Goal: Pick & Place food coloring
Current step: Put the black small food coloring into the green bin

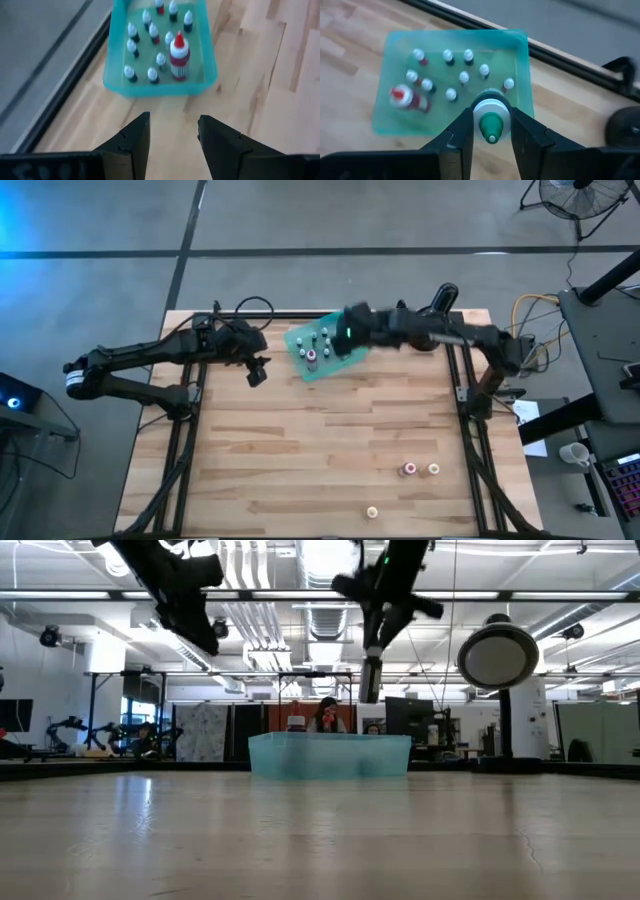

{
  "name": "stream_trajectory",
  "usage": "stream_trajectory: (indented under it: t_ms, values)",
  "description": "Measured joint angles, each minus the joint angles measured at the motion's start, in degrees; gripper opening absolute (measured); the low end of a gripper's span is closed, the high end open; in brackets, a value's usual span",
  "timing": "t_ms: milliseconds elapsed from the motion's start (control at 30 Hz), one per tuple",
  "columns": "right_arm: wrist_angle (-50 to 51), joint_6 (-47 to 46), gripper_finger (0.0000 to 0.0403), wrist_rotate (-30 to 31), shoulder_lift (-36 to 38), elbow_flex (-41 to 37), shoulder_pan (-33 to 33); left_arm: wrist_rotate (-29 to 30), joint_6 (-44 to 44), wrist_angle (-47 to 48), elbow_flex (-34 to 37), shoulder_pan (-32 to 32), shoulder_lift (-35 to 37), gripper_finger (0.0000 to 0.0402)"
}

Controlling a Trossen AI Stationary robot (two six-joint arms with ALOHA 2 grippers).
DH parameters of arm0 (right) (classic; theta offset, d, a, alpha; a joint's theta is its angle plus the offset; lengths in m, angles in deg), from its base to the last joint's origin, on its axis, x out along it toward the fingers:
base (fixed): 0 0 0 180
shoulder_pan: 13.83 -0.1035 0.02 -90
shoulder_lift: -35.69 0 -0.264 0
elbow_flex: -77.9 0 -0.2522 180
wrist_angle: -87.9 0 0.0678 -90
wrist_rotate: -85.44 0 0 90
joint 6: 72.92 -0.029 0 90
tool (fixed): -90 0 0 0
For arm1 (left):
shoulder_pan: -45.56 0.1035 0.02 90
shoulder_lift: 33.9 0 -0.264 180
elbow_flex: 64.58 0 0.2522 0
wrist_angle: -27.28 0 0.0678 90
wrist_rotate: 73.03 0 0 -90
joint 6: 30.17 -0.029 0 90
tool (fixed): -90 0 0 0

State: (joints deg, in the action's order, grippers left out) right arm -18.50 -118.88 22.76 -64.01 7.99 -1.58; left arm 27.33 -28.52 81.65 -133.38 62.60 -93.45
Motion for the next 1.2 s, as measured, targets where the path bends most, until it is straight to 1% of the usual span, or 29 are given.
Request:
stream_trajectory:
  t_ms: [133, 200, 267, 333, 500, 700, 833, 1067, 1200]
  values:
    - [-2.8, 4.1, 0.0093, -10.2, -1.7, 0.7, 9.0, -0.2, 3.4, 3.3, 0.0, 0.0, 0.8, 0.014]
    - [-4.0, 4.9, 0.0093, -11.5, -2.4, 0.5, 11.9, -0.2, 5.1, 4.5, 0.0, 0.0, 1.1, 0.014]
    - [-5.5, 5.8, 0.0093, -12.0, -2.8, 0.2, 14.1, -0.2, 7.1, 4.9, 0.3, 0.0, 1.3, 0.014]
    - [-9.1, 6.7, 0.0093, -12.5, -2.9, 0.2, 15.5, -0.2, 9.0, 4.9, 1.1, 0.0, 1.8, 0.014]
    - [-18.4, 13.0, 0.0095, -12.4, -4.6, 0.3, 16.4, 0.1, 13.7, 4.6, 2.4, 0.0, 2.2, 0.014]
    - [-18.0, 13.2, 0.0094, -14.2, -11.6, 2.4, 17.6, 0.6, 18.1, 2.4, 2.8, 0.1, 2.2, 0.014]
    - [-18.2, 15.5, 0.0088, -13.6, -15.5, 4.7, 18.0, 3.8, 19.5, 1.9, 2.5, 0.2, 2.2, 0.014]
    - [-18.3, 19.2, 0.0052, -12.4, -17.6, 6.9, 19.7, 6.7, 21.8, 1.8, 1.7, 0.3, 2.6, 0.014]
    - [-18.3, 22.7, 0.0043, -12.3, -17.4, 6.9, 20.1, 7.4, 24.3, 1.8, 1.7, 0.3, 2.6, 0.014]
